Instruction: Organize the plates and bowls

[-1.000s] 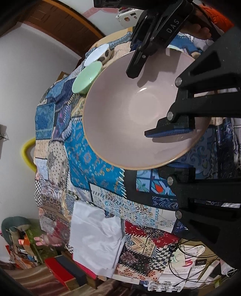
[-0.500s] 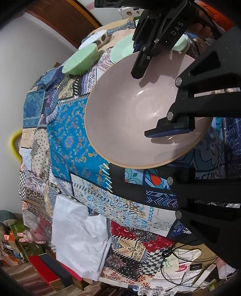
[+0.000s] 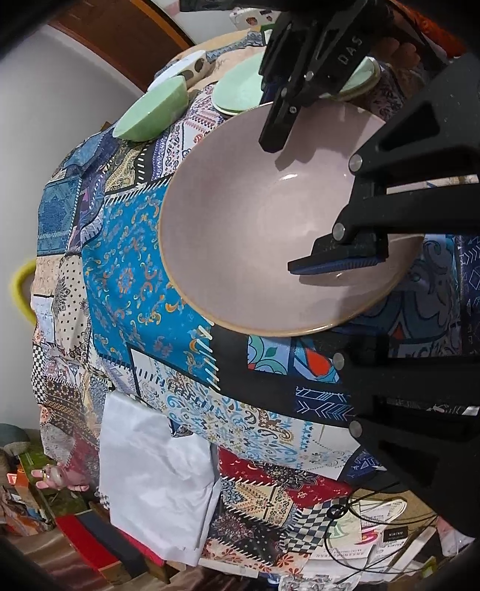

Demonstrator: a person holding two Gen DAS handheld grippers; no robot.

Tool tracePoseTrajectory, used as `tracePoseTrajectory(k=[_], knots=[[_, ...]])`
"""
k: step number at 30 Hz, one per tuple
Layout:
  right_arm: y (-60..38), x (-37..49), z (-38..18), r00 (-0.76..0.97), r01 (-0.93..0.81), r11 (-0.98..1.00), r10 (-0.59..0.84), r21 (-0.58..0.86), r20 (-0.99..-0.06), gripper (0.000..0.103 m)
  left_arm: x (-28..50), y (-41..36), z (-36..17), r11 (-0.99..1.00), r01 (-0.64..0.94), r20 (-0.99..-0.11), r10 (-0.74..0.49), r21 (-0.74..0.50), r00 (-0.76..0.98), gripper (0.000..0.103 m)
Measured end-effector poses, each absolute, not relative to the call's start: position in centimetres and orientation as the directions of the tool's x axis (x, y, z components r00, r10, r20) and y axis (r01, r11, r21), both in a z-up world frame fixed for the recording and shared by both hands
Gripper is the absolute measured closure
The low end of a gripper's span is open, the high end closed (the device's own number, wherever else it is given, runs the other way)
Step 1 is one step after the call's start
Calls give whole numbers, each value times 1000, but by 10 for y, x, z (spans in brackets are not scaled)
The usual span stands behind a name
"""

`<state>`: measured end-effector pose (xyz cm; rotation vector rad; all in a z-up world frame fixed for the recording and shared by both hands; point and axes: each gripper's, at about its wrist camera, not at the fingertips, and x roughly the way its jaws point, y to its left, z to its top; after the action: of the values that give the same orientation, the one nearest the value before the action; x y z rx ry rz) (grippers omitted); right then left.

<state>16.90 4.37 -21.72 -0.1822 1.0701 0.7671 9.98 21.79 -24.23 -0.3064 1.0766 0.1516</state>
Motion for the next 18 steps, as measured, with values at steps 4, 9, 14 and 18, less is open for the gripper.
tracePoseTrajectory(k=[4,9,14,18], knots=[[43,168,-214,264,-649,732,473,208,-841,83,98,219,-238,945,-282,-878,-12,-166,478,80],[35,167,-205,296,-645,738,482,199,-825,83,92,219,-222,948,-293,-862,40,-128,505,80],[21,166,-186,339,-637,747,495,191,-800,83,85,217,-201,947,-301,-842,68,-115,534,79],[4,165,-169,374,-626,756,506,191,-777,83,79,206,-180,951,-291,-815,82,-109,573,73]])
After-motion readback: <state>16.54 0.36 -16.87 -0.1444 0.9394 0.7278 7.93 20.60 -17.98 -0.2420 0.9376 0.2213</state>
